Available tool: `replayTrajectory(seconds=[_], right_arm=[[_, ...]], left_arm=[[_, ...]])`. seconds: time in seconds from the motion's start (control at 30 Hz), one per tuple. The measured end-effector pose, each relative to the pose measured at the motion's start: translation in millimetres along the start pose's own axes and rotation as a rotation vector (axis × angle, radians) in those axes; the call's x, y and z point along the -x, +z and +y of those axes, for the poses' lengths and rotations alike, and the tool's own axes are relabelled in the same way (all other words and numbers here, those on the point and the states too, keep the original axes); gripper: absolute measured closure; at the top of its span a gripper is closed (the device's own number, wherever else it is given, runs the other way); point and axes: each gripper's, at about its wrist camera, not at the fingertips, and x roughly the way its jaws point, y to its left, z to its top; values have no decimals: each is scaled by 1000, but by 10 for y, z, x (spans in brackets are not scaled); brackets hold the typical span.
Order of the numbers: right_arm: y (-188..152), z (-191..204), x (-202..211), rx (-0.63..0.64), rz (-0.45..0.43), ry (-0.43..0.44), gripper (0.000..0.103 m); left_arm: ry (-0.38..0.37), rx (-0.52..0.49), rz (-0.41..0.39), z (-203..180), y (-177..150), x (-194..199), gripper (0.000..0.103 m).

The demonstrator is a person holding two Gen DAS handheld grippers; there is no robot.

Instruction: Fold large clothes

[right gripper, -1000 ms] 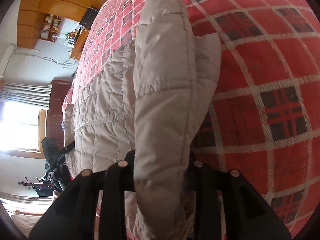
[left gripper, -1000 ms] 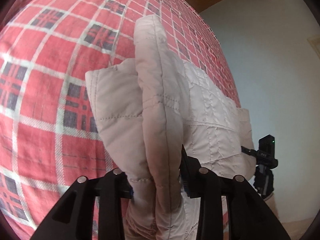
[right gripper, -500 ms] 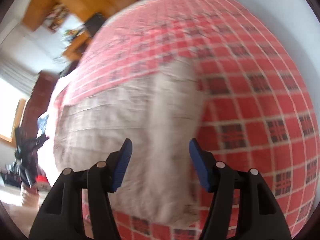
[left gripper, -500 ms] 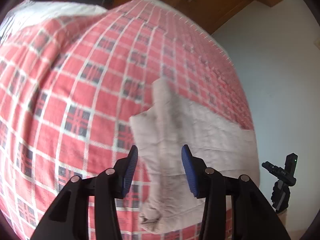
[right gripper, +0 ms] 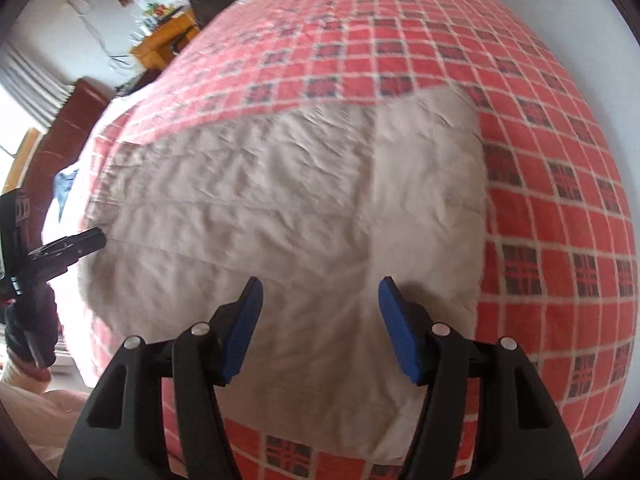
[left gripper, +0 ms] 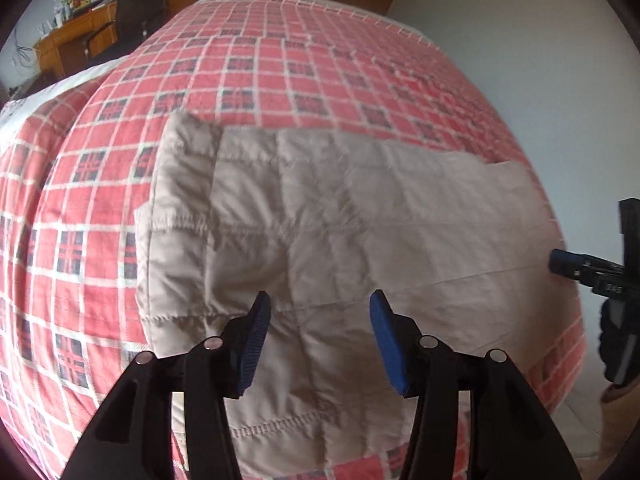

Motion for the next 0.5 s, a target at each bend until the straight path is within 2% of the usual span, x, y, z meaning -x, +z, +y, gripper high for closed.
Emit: replayTrajectory(seconds=[0.13, 0.27, 0.37, 0.5], right_arm=[[-118, -138, -223, -47, 37, 5, 45], [-186, -262, -404, -99, 26, 69, 42], [-184, -308, -431, -99, 10, 95, 41], [-171, -295, -399, -87, 10, 96, 40]], left_arm=[[-19, 7, -5, 63, -88, -104, 54], [-50, 10, -9, 136, -115, -204, 56], [-81, 31, -13, 200, -135, -224, 56], [-79, 33, -12, 204, -122, -250, 56]])
